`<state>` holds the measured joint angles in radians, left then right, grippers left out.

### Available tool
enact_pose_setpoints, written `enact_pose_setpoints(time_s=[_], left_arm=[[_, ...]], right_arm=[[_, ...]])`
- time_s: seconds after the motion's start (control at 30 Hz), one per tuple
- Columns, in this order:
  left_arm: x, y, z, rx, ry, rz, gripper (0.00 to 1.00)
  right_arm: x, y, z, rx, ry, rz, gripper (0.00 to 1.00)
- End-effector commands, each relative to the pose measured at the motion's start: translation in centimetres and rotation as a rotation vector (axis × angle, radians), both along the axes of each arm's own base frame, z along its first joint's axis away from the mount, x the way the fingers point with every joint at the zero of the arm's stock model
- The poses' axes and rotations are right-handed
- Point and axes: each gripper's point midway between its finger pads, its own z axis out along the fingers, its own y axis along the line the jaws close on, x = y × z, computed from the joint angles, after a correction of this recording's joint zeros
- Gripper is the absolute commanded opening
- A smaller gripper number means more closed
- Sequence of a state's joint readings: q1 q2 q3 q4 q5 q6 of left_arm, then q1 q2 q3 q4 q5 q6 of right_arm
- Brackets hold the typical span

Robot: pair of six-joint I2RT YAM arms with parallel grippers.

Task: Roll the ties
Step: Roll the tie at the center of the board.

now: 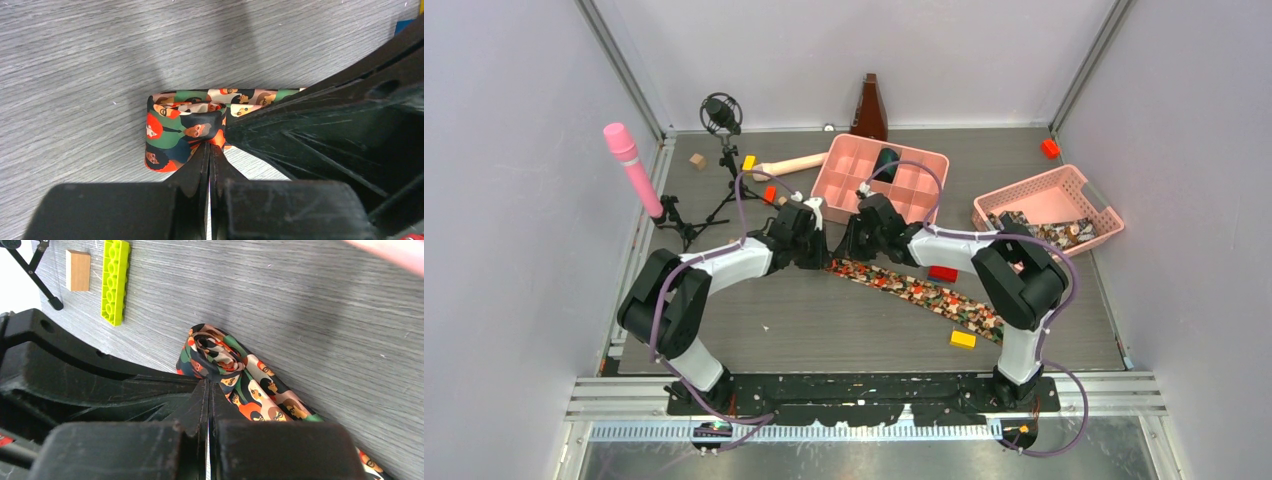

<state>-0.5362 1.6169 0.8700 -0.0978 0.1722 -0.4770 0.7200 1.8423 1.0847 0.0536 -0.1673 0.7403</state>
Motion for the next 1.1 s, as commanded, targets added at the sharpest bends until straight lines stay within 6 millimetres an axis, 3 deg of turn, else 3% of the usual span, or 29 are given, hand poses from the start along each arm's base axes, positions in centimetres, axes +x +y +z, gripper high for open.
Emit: enact_pose_setpoints(time_s=[0.0, 0.43, 0.6, 0.73, 0.9, 1.07], left_arm=[[0.5, -0.5, 1.2, -0.050, -0.034, -0.001, 0.00], [1.3, 0.0, 2.3, -0.072, -0.057, 0.030, 0.00], [1.7, 0.4, 3.6, -0.113, -0.095, 0.055, 0.13], [1.9, 0.7, 4.1, -0.135, -0.114, 0.072, 0.29], [2.2, 1.9, 3.0, -0.132, -0.089, 0.120, 0.46], [2.5, 3.0, 1.4, -0.147, -0.045, 0.169, 0.54]], right_arm=[[0.9, 1.9, 1.8, 0.075, -0.022, 0.020, 0.00], [0.6, 1.6, -1.1, 0.036, 0.055, -0.005, 0.00], [0.4, 1.5, -1.7, 0.033, 0.067, -0.009, 0.00], [0.2, 1.5, -1.9, 0.037, 0.073, -0.010, 0.00], [0.1, 1.2, -1.9, 0.032, 0.071, -0.018, 0.00], [-0.1, 1.0, -1.8, 0.032, 0.069, -0.018, 0.00]])
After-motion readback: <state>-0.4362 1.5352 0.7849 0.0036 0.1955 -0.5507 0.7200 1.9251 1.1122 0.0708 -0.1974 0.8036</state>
